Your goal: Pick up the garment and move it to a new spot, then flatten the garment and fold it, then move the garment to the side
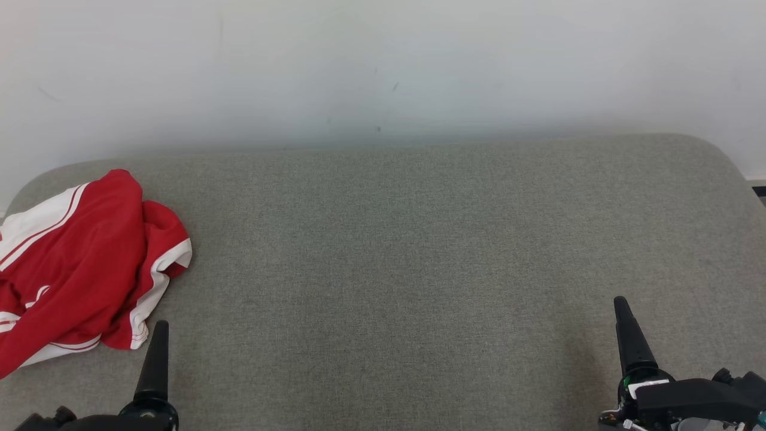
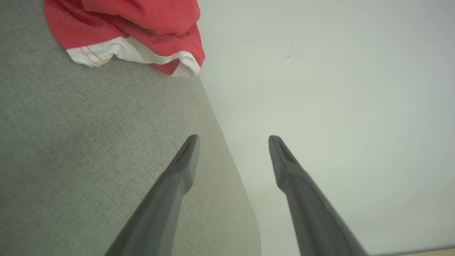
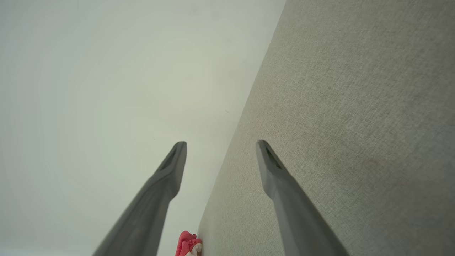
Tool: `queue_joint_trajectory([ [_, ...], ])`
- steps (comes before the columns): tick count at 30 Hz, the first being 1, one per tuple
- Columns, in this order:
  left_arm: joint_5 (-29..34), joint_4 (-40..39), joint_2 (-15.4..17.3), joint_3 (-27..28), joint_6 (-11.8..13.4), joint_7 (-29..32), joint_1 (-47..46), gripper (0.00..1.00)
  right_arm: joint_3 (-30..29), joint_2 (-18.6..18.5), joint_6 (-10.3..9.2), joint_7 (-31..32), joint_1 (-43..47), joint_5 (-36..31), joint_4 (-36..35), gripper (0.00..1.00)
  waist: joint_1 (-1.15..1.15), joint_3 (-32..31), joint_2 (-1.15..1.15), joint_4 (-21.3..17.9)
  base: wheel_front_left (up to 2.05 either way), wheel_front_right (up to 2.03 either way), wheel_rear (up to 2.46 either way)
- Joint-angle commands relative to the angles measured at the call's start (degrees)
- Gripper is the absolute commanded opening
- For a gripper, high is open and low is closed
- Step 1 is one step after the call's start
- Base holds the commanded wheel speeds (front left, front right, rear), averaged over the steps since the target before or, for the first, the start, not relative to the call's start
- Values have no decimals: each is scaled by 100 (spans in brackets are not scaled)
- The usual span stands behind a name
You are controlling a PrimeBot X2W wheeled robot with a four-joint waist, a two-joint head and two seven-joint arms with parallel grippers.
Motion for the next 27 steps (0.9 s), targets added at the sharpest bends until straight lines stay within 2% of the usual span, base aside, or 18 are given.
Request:
queue_joint_trajectory([
  [1, 302, -155, 27, 35, 19, -74, -95, 100, 51, -18, -2, -78, -129, -279, -131, 100, 0, 3, 0, 2, 0, 0, 0],
  [27, 3410, -642, 49, -33, 171, -581, 104, 100, 470, -24, -5, -586, -127, -2934, -205, 100, 0, 58, 0, 37, 0, 0, 0],
])
